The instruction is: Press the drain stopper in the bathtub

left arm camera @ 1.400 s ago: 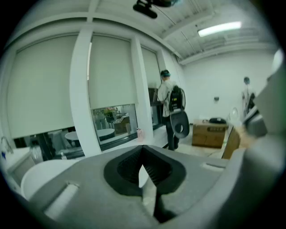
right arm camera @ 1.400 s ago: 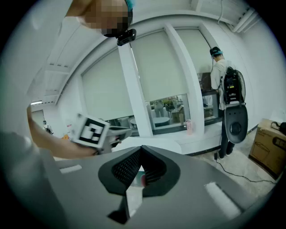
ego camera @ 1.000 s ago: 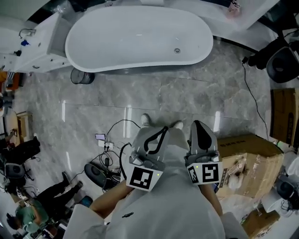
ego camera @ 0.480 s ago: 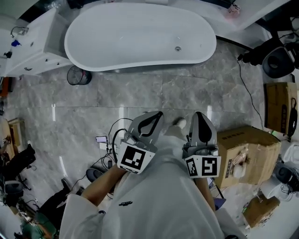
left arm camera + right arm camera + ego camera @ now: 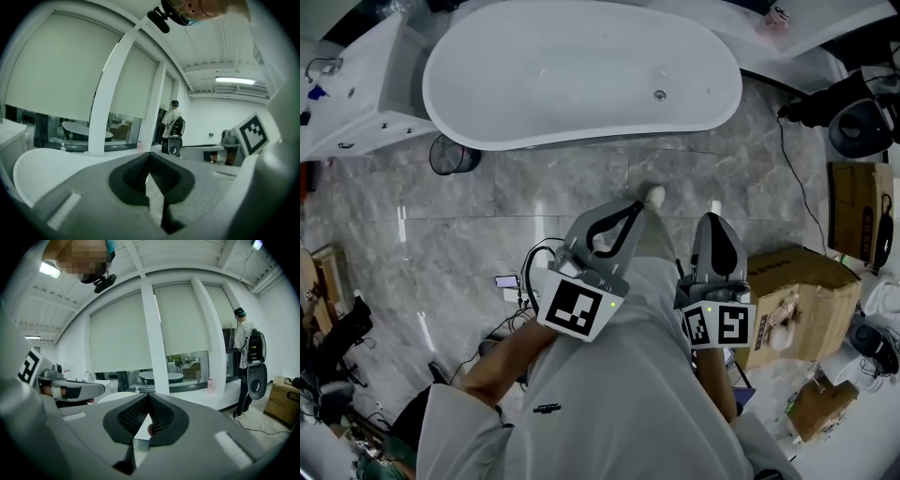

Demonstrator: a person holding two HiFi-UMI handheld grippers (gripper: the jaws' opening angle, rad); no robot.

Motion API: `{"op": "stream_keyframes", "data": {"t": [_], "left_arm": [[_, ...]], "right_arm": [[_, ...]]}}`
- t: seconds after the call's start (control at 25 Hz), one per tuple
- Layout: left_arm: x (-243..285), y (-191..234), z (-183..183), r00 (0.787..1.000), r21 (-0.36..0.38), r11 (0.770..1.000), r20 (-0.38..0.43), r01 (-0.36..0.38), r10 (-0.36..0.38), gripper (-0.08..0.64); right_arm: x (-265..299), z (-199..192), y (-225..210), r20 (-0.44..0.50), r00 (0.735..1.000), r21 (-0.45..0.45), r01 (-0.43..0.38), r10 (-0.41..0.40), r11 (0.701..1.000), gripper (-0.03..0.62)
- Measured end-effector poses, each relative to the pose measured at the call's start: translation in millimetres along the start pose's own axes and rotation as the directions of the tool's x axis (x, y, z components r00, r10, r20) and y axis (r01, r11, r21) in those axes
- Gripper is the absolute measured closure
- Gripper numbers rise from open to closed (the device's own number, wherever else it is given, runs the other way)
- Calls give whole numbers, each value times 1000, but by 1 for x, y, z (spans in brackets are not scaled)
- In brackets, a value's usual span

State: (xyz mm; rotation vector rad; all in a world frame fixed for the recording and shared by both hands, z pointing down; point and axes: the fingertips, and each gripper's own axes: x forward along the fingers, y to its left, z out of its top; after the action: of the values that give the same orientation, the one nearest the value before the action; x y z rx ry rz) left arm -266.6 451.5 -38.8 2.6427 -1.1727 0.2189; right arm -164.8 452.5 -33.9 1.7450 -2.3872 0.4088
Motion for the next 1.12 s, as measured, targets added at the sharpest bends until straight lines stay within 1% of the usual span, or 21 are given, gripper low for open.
{"op": "stream_keyframes", "data": {"t": [0.12,0.2,0.28,0.4,0.44,0.56,0.6,0.68,0.76,0.84,0.92,1.0,1.12], "left_arm": [[24,4,-3,1000,-71,997,-3,-5,5,560],[45,9,-9,1000,-93,996,-29,2,-5,560],[73,19,-10,999,-110,994,-50,-6,0,560],[129,34,1,997,-107,994,-73,-15,7,560],[150,36,4,996,-101,995,-93,-12,3,560],[220,38,5,984,-56,998,-176,31,-40,560],[244,40,9,982,-46,998,-184,40,-48,560],[282,44,16,980,-52,998,-193,41,-50,560],[313,51,15,976,-79,996,-214,26,-43,560],[338,59,15,973,-69,997,-228,29,-44,560],[350,59,16,966,-61,997,-250,51,-64,560],[361,62,17,959,-82,994,-271,68,-88,560],[379,79,26,957,-115,990,-268,85,-113,560]], "right_arm": [[33,-1,-13,-14,1000,3,-8,8,1000,586],[53,0,-26,-22,1000,3,-13,13,1000,586],[75,6,-45,-22,1000,1,-16,16,1000,586],[110,17,-91,-36,999,21,-10,11,1000,586],[121,20,-109,-46,999,31,-8,10,999,586],[156,27,-164,-76,997,57,-15,19,998,586],[167,27,-179,-90,996,67,-21,27,998,586],[186,24,-202,-127,991,108,-29,42,994,586],[203,20,-219,-150,987,142,-30,52,989,586],[219,18,-232,-160,986,154,-29,54,988,586],[223,18,-242,-175,983,169,-18,48,985,586],[231,23,-250,-177,984,180,3,29,984,586],[250,37,-259,-166,986,188,40,-9,981,586]]}}
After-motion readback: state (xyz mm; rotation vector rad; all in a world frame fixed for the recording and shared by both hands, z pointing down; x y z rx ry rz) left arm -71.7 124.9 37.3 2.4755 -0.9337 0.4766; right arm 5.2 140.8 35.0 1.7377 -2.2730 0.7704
